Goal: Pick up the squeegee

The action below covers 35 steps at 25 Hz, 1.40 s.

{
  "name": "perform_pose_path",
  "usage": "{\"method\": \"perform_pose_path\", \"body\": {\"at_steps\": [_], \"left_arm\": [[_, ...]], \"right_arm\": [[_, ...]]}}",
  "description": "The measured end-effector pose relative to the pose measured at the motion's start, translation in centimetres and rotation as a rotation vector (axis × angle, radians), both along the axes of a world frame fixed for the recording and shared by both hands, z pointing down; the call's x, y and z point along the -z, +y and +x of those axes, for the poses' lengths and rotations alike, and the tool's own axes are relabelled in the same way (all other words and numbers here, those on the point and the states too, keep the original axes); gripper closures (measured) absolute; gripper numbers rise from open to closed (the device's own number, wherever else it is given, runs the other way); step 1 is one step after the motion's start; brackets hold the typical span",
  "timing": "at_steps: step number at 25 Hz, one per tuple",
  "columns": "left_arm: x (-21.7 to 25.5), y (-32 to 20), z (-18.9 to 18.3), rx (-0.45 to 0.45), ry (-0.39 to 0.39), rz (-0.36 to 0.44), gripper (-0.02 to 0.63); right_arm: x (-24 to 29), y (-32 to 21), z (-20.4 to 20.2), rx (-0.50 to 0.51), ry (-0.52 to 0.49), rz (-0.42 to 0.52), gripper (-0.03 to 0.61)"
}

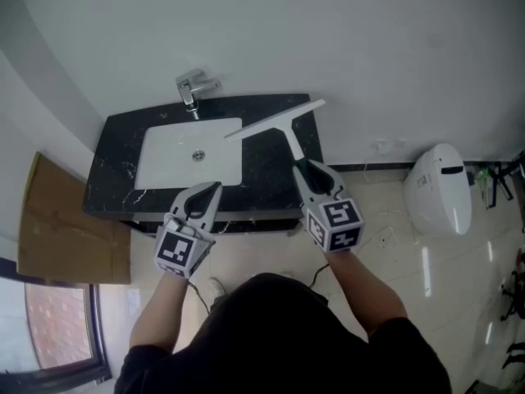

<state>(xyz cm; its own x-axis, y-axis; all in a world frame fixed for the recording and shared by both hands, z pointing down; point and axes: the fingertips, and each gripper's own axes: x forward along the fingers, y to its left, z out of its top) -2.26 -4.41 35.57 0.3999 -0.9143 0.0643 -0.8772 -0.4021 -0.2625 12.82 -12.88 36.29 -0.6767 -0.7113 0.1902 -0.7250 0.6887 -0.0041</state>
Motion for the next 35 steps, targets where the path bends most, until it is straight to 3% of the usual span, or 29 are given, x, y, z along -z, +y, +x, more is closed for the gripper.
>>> {"method": "perform_pose_path", "body": {"at_steps": [8, 15, 35], "left_arm": [[-0.3, 2.3, -3.8, -0.074, -0.027, -0.012, 0.614], [-1.5, 2.5, -7.1, -0.088, -0.012, -0.020, 0.614], [-2.6, 2.5, -7.5, -0.090, 0.011, -0.039, 0.614]], "right_arm": [[0.9, 3.8, -4.1, -0.027, -0.015, 0.038, 0.477], [0.8, 5.2, -7.6, -0.032, 0.002, 0.043, 0.477], [1.3, 5.8, -8.8, -0.009, 0.018, 0.059, 0.479]]}}
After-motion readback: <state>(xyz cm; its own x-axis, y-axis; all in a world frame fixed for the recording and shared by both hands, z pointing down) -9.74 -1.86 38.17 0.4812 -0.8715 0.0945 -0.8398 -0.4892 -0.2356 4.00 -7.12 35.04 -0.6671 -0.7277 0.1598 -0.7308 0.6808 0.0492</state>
